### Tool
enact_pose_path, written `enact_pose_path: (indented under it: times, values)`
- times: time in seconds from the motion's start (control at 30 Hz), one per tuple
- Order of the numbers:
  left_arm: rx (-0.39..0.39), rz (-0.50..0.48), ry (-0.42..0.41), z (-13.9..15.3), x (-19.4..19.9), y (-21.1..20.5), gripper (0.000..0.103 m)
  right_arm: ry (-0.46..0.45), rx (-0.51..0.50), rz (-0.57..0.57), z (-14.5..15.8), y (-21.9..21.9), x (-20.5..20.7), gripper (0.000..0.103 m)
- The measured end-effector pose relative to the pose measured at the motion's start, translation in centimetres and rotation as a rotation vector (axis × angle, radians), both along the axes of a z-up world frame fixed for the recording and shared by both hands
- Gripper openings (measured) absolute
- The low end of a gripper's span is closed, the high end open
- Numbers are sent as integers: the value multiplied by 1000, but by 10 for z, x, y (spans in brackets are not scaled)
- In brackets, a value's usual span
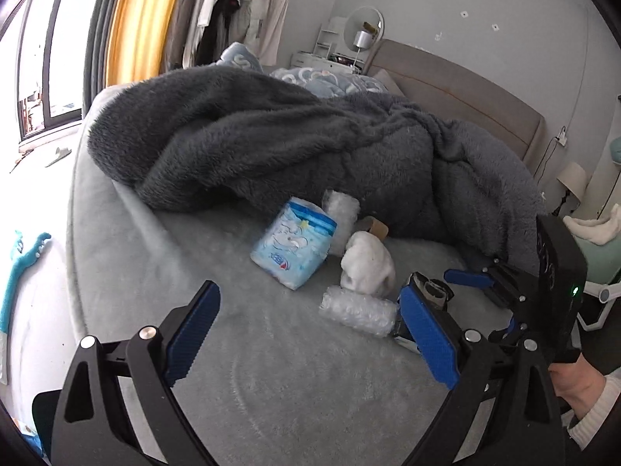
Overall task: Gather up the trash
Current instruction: 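Grasp the black snack bag with the right tool while the left tool reaches the bubble-wrap roll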
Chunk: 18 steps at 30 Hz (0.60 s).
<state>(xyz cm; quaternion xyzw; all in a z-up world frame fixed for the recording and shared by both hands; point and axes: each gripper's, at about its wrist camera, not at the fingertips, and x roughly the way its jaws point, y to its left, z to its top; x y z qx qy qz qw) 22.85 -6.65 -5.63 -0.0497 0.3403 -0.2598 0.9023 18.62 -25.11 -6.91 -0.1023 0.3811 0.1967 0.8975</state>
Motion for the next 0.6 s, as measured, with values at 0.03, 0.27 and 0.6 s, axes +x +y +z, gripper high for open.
enact_pose_path:
  times: [0.03, 0.27, 0.6]
  values:
    - [-4, -4, 5, -1, 2, -1, 95, 4, 0, 6, -1, 1, 1, 100]
    - [6, -26, 30, -11, 12, -11, 95, 24, -52, 33, -11, 10, 4, 99]
    - [25, -91, 35, -24, 16, -29, 95, 46, -29, 21, -13, 4, 2, 85]
